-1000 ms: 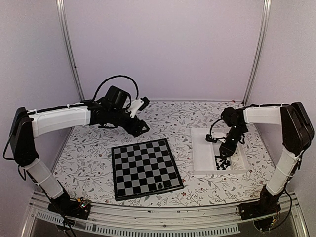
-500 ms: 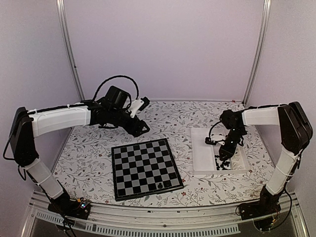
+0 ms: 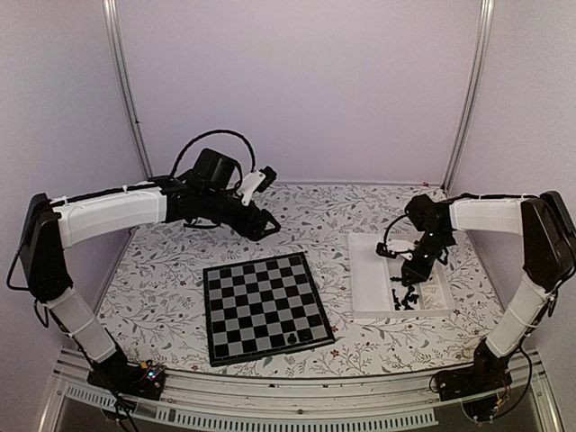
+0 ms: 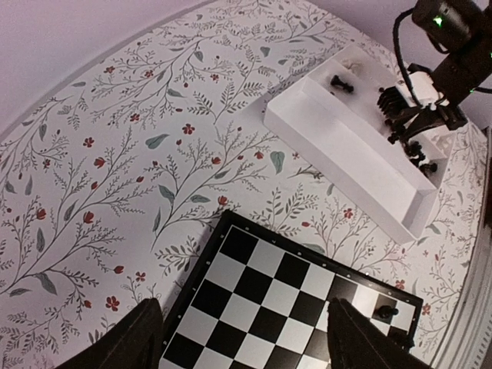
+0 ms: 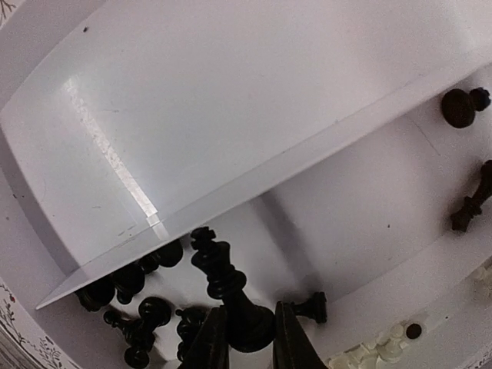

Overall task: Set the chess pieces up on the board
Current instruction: Pick up the chess piece from the storage box, then place the chess piece on the chessboard.

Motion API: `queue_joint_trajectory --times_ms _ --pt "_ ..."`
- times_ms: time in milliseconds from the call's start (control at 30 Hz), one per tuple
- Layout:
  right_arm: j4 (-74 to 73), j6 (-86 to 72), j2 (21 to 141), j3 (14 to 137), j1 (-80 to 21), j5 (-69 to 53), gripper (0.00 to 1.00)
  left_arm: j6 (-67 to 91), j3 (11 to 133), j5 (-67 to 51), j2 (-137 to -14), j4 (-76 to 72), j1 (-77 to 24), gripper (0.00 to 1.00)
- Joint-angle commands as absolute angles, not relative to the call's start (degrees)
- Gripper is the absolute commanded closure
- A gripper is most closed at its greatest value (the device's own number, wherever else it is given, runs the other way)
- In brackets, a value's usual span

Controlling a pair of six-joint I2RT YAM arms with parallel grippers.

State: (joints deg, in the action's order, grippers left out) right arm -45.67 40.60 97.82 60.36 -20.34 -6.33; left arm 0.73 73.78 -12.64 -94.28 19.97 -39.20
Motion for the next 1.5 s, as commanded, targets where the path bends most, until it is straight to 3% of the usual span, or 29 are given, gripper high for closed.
queue_joint_trajectory --times_ms 0,367,633,1200,1467 --pt "-44.8 38.1 90.7 61.6 -19.1 -9.6 0.91 5.4 77.0 -16.3 -96.6 16.7 -41.6 0.25" --pt "-42.2 34.1 82.3 64.1 -18.9 -32.1 0.9 22.5 81.2 -23.5 -105.6 1.0 -48.8 0.34" --pt "-46.0 36.1 85.1 68.2 -19.0 -46.9 0.89 21.8 87.9 -28.0 -111.7 -2.3 -53.2 0.34" --pt "-47.4 37.2 86.4 67.8 -21.0 -45.9 0.88 22.0 98.5 -30.3 -120.5 3.2 -55.6 0.43" --pt "-47.2 37.2 86.4 67.4 -21.3 -46.4 0.88 22.6 99.2 -31.4 -121.7 3.2 -55.6 0.6"
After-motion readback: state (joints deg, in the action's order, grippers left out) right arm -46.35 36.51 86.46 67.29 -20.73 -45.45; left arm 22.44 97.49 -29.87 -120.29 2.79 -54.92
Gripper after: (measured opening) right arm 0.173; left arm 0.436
